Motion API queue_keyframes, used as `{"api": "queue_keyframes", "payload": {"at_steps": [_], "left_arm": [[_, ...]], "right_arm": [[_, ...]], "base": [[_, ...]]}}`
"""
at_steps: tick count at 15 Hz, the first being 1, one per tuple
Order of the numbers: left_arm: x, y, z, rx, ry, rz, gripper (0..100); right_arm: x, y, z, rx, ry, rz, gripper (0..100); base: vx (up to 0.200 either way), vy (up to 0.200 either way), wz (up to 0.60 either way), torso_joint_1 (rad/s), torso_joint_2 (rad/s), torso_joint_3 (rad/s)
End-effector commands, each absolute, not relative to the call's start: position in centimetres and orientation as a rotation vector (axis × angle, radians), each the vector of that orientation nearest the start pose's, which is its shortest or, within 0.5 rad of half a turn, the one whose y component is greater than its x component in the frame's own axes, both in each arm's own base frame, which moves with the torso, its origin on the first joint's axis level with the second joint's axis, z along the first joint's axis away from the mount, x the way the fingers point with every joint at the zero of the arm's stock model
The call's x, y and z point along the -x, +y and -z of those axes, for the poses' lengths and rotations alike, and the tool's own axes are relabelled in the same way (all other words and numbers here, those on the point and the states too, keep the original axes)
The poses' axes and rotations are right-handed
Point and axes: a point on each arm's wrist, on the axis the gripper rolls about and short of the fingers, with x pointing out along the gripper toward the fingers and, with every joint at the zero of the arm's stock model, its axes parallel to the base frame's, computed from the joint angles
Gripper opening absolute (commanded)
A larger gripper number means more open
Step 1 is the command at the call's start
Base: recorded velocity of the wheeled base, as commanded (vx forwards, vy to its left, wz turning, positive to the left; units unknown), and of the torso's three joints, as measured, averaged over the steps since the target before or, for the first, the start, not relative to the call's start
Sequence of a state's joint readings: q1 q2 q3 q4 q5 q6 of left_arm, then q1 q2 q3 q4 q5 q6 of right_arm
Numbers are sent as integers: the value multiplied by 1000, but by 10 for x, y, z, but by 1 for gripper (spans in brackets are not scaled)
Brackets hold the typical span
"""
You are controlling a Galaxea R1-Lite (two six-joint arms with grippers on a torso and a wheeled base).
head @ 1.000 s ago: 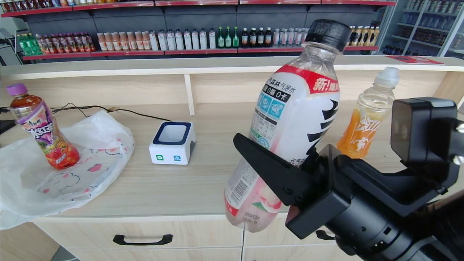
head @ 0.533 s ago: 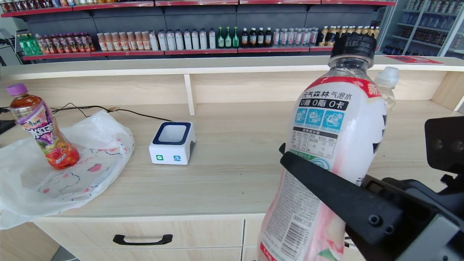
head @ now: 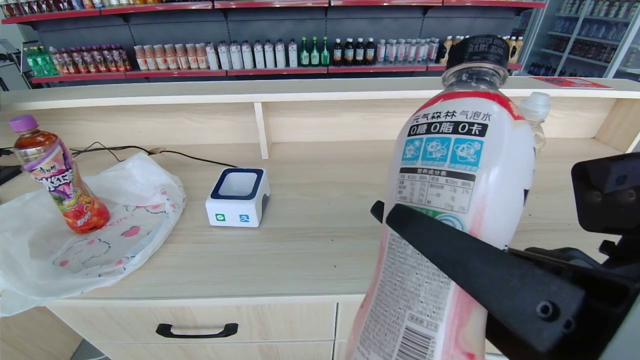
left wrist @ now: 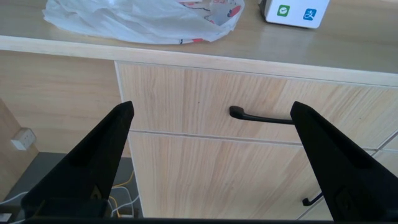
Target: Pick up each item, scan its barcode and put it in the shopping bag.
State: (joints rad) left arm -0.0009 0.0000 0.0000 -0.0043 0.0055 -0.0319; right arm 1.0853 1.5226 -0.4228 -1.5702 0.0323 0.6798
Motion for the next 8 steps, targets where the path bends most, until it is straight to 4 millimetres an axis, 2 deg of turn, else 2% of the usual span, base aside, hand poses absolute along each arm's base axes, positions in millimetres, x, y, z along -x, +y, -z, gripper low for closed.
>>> {"api": "queue_keyframes", "payload": {"at_steps": [1, 4, 8], "left_arm": [[23, 0, -76, 32, -3, -5, 100], [23, 0, -76, 32, -3, -6, 100], [23, 0, -76, 32, -5, -5, 100]], "right_arm": [[-104, 201, -223, -849, -27, -1217, 0], [-107, 205, -230, -946, 0, -1231, 0], [-103, 196, -225, -989, 58, -1229, 0]], "base": [[0, 0, 0, 0, 0, 0], [0, 0, 0, 0, 0, 0], [0, 0, 0, 0, 0, 0]]}}
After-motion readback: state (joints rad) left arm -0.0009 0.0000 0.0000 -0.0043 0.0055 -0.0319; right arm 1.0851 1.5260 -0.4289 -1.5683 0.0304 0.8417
